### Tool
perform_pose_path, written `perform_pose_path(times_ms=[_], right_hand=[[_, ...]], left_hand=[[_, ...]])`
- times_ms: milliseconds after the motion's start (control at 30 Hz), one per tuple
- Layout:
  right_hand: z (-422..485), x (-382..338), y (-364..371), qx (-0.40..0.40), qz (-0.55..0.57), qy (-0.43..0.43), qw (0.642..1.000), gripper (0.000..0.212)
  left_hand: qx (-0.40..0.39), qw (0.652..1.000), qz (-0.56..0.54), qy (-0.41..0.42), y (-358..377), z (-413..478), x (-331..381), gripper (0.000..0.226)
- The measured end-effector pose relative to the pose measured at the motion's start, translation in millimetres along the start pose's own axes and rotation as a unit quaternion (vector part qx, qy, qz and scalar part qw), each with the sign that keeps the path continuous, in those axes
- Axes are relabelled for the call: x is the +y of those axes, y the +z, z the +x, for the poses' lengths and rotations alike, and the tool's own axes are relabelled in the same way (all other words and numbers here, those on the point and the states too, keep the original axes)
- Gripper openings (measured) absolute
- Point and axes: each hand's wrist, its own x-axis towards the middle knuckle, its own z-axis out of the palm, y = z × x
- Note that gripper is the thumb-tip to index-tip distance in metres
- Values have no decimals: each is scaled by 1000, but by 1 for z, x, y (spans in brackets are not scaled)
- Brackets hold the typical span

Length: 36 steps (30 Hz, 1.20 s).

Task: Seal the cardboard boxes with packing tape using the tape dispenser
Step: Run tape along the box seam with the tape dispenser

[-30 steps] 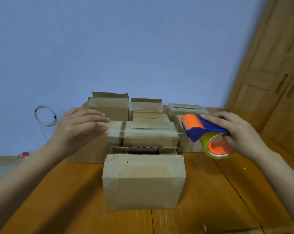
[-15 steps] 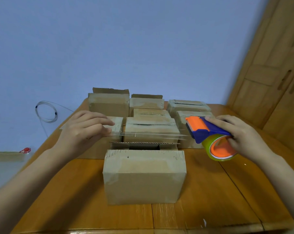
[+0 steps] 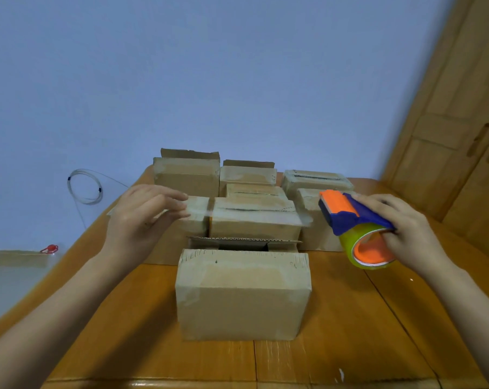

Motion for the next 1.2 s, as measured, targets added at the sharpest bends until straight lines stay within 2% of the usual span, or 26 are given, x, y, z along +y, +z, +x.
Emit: perform_pose_path(times_ms=[133, 233, 333, 400, 500, 567, 700, 967, 1100, 1200], right_hand=[[-1, -1, -2, 15, 14, 22, 1000, 105], [-5, -1, -3, 14, 10, 30, 999, 108], [-9, 0, 1, 17, 3, 41, 999, 102], [-9, -1, 4, 19, -3, 40, 999, 96], [-8, -6, 7, 23, -16, 45, 999, 89], [-6, -8, 9, 23, -16, 44, 999, 86], [-5, -9, 12, 23, -20, 40, 999, 87], [-7, -13, 14, 20, -37, 32, 999, 87], [-10, -13, 15, 22, -33, 34, 999, 86], [-9, -13, 14, 28, -32, 39, 998, 88]], left_hand=[[17, 995, 11, -99, 1, 9, 21, 27], [-2, 976, 2, -217, 2, 10, 32, 18], [-34, 961, 11, -276, 12, 9, 44, 7], [-40, 942, -42, -332, 20, 11, 53, 8], [-3, 904, -153, -400, 30, 14, 63, 15], [15, 889, -201, -412, 36, 12, 67, 21], [1, 854, -256, -453, 43, -5, 68, 30], [-102, 908, -131, -385, 40, -19, 74, 56], [-93, 916, -107, -375, 40, -17, 75, 48], [-79, 916, -112, -376, 37, -6, 73, 29]])
